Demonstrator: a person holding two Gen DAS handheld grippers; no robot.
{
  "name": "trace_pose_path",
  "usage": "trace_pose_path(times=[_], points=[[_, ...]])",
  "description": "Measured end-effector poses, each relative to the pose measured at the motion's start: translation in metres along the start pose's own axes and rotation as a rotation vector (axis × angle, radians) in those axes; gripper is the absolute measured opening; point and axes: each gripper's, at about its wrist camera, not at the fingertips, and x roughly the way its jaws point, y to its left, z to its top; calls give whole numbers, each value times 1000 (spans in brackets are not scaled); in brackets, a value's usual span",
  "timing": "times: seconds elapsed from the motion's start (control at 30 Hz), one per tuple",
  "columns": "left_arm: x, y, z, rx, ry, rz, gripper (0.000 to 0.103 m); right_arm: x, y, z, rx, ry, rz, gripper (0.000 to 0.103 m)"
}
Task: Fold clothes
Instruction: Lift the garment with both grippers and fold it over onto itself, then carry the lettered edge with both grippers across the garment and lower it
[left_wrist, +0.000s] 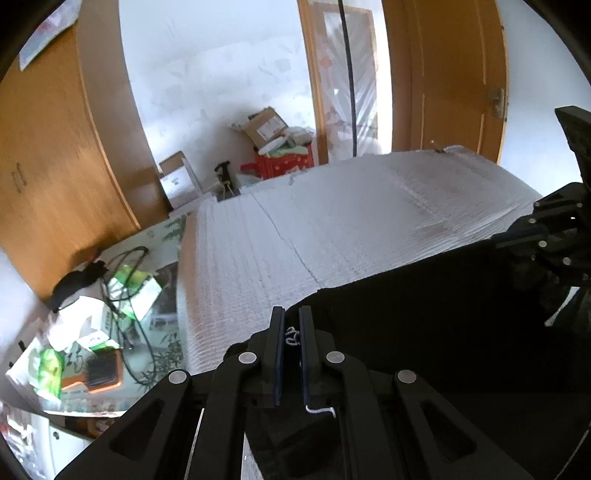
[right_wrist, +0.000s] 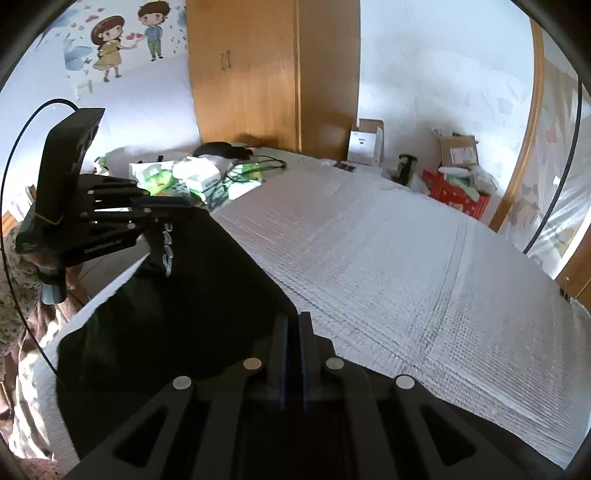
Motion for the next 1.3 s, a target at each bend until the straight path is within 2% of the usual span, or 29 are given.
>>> trace_pose_path(times=[0.3, 0.77, 1.0, 1.3], points=[[-55, -15, -13, 11, -47, 31, 7, -41, 31, -16, -31, -40, 5, 6], [-125, -35, -54, -13, -105, 77, 7, -102, 84, -50, -101, -106, 24, 4], [-145, -49, -75, -3, -103, 91, 7, -117, 111, -71, -165, -96, 36, 4], [-158, -66, -113, 18, -81, 89, 7, -116, 137, -103, -217, -32, 68, 4]])
